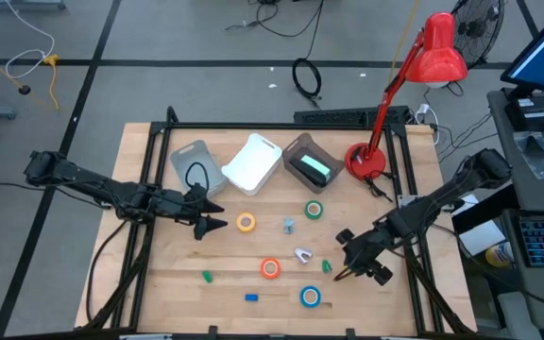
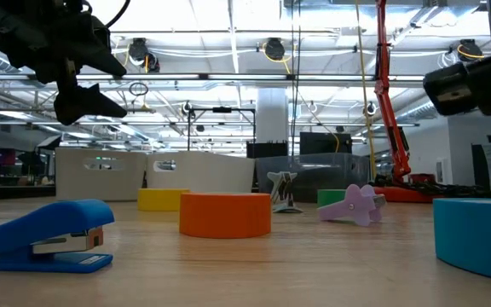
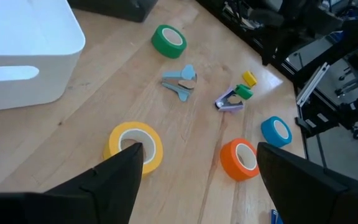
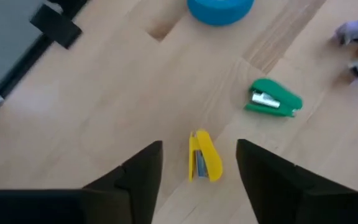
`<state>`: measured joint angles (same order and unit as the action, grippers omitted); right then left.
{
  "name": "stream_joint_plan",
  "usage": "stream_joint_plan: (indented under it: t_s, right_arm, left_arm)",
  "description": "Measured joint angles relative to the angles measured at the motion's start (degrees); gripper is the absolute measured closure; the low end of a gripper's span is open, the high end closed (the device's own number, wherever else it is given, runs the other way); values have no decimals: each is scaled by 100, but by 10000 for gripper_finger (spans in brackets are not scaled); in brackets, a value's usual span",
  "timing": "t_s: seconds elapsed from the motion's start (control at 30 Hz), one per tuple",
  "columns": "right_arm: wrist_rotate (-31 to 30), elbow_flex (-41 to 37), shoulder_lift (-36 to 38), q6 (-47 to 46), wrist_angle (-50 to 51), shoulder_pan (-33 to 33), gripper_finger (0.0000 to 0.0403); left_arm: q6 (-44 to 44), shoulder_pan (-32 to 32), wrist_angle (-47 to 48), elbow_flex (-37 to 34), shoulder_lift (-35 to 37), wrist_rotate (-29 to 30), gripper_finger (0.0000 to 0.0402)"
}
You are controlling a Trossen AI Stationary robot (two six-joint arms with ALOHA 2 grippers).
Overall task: Pick and place Stapler, Stapler remover, tape
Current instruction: Put the small yellow stapler into the black bin
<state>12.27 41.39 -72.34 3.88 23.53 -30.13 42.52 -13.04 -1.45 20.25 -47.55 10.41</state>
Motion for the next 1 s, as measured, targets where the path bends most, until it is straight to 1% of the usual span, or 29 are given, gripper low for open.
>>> stream_joint_plan:
  t_s: [0.13,0.5,0.73,0.87,1.0]
  right_arm:
    - [0,0,-315,20,-82,0,187]
    - [1,0,-956,-317,-256,0,187]
    - [-26,3,-1273,-316,-258,0,190]
    - [-160,11,-1295,-243,-240,-4,198]
    - [-185,11,-1300,-162,-231,0,221]
  left_arm:
    - [0,0,2,0,0,0,76]
    - [-17,0,92,0,0,-10,93]
    - [-4,0,147,0,-2,-144,85]
    - [-2,-2,149,0,0,-156,78]
    - [-4,-2,151,0,0,-156,77]
